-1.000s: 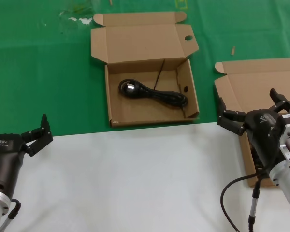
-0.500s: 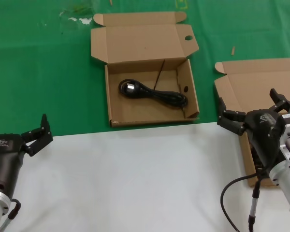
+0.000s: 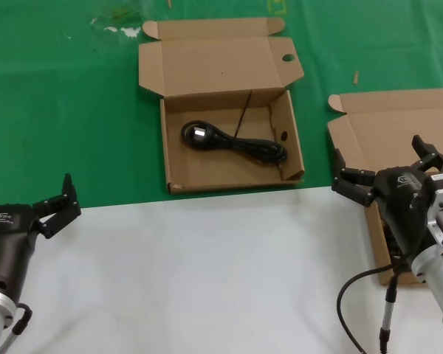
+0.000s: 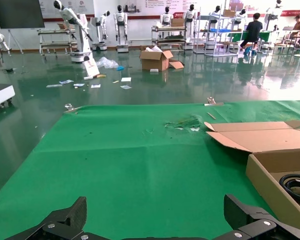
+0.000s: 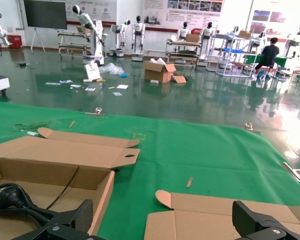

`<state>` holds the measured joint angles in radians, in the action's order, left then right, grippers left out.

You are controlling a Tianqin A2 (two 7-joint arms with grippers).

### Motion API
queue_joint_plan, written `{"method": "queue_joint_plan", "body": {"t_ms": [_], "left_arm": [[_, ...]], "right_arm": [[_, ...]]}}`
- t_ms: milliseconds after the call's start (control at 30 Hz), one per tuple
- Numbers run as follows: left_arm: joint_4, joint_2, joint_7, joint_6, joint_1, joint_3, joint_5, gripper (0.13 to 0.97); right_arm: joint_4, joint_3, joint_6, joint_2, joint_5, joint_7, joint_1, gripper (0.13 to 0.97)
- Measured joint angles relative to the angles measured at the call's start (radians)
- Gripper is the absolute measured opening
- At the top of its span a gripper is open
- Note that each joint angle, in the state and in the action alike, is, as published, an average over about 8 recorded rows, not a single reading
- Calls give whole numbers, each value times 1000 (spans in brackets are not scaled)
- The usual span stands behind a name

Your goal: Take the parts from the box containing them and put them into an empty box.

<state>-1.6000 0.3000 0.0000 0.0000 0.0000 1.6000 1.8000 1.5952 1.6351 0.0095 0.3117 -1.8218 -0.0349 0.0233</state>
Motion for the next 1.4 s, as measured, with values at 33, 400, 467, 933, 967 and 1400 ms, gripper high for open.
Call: {"method": "queue_joint_plan", "body": {"t_ms": [33,400,467,933,967,1400], "left_arm": [[0,0,0,0,0,0,0,966],[0,0,0,0,0,0,0,966],[0,0,0,0,0,0,0,966],[0,0,0,0,0,0,0,966],[0,0,0,0,0,0,0,966],[0,0,0,0,0,0,0,966]], "right_arm": [[0,0,0,0,0,0,0,966],[0,0,0,0,0,0,0,966],[0,0,0,0,0,0,0,966],[0,0,0,0,0,0,0,966],[0,0,0,0,0,0,0,966],[0,0,0,0,0,0,0,966]]}}
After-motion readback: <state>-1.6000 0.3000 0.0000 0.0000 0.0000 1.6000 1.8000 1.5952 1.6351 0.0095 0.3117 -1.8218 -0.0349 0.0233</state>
